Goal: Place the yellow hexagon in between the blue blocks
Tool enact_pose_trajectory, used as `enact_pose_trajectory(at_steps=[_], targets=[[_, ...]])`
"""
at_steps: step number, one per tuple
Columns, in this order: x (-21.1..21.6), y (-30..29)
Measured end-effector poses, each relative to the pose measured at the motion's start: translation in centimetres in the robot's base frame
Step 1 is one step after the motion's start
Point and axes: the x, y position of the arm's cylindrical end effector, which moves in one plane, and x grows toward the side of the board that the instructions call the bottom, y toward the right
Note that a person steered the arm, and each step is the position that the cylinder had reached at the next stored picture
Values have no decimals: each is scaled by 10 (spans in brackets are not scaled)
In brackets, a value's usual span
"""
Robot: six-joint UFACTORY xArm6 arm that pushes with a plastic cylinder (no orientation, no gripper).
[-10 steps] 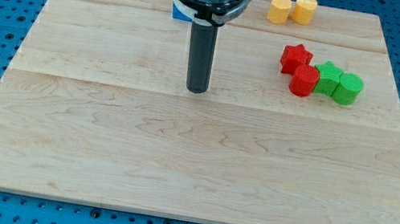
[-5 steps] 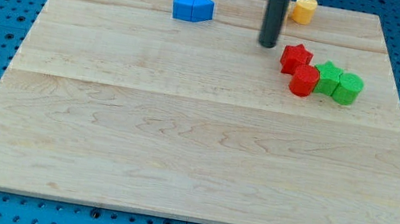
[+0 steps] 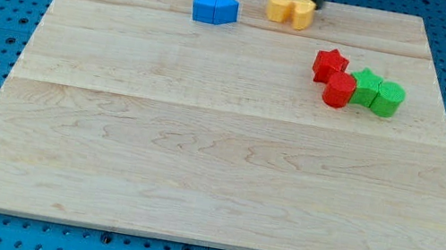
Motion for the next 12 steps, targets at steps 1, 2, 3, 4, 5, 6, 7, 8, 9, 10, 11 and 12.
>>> enact_pose_trajectory(at_steps=[1, 2, 3, 4, 5, 6, 7, 8, 9, 10, 11, 12], targets=[[21, -56], [25, -70], [-2, -88], [-2, -95], [-1, -164], [26, -148], [10, -166], [-7, -164], [11, -142], [24, -141], [-6, -130], [17, -163]])
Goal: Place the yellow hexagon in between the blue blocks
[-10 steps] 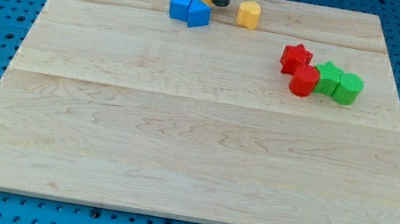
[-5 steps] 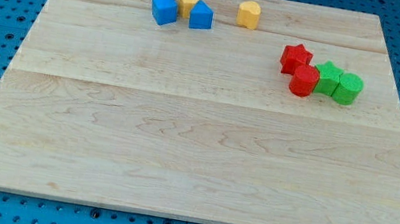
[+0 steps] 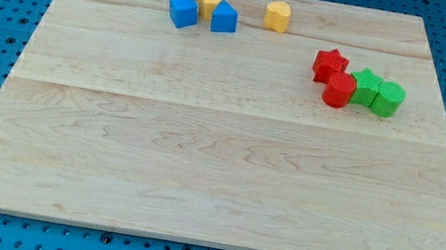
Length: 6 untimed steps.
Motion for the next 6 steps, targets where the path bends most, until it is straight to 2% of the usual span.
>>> enact_pose_trajectory(at_steps=[1, 2, 3, 4, 5, 6], targets=[[39, 0], [45, 24], [1, 17], [-21, 38], [-15, 74], [0, 31]])
